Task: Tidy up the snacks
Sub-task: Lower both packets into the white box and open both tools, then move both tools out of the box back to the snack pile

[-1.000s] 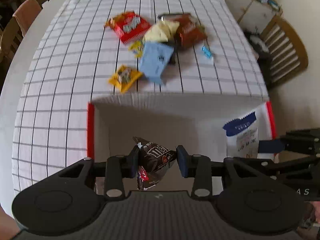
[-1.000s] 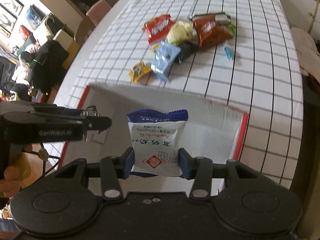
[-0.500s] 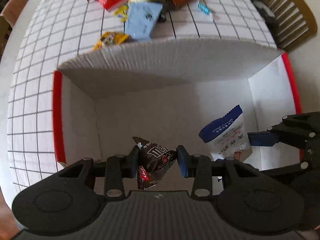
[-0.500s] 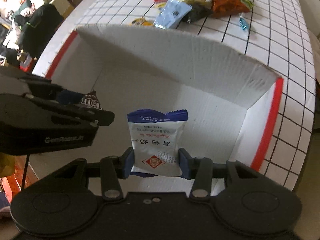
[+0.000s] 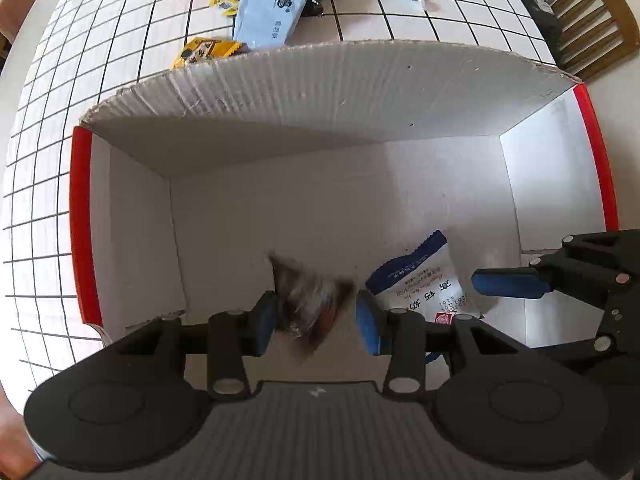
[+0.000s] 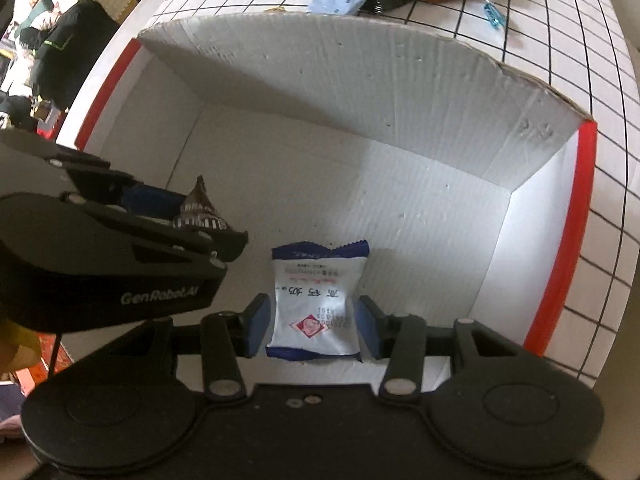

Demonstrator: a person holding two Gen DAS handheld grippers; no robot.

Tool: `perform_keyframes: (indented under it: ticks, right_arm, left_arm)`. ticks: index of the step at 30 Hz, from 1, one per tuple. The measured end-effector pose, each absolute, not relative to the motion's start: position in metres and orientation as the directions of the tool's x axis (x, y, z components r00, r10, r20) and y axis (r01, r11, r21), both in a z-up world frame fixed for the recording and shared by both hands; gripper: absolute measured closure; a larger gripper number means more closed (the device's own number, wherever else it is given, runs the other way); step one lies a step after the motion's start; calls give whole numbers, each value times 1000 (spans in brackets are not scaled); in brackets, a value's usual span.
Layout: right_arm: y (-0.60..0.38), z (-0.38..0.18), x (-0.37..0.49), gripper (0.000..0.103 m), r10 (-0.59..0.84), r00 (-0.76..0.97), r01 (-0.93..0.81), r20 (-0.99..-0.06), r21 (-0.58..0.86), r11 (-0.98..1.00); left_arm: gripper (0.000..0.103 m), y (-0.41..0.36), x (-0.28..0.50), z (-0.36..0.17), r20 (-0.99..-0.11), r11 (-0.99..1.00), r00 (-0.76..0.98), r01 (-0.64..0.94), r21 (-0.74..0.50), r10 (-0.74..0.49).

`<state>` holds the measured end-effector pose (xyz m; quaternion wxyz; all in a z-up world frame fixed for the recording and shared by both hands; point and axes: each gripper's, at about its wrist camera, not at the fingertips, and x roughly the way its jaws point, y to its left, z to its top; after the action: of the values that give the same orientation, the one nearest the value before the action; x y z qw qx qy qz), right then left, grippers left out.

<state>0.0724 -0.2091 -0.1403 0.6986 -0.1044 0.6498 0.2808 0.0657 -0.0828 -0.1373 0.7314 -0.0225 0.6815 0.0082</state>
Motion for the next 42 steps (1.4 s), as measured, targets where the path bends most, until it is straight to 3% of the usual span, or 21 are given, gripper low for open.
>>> perform_keyframes:
  ticks: [4,17,30,35,37,42]
  right_arm:
    - [-213,-129,75,55,284,15,-526,-959,234,818]
    - [-221,-65,83,48,391,159,-551,-906,247,797]
    - [-232,-27,112,22,439,301,-537,-846,230,811]
    - [-234,-19,133,19,450,333,-518,-829,238,822]
    - [-236,-17,145,10,456,350,-505,-818,245,827]
    - [-239,-17,179,8,445,387,-464,-807,247,851]
  left_arm:
    - [51,-79,64,-128,-995,999,101,-45,-22,-18]
    - [36,-65,61,-68,-960,997,279,-71,-18,3]
    - [23,-37,77,-23,-879,996,474,-94,11,54]
    - [21,-19,91,-16,-853,991,510,-127,47,106]
    - [21,-12,98,-15,-850,990,516,-137,38,104]
    - [21,0,124,-18,-850,989,511,-129,70,127]
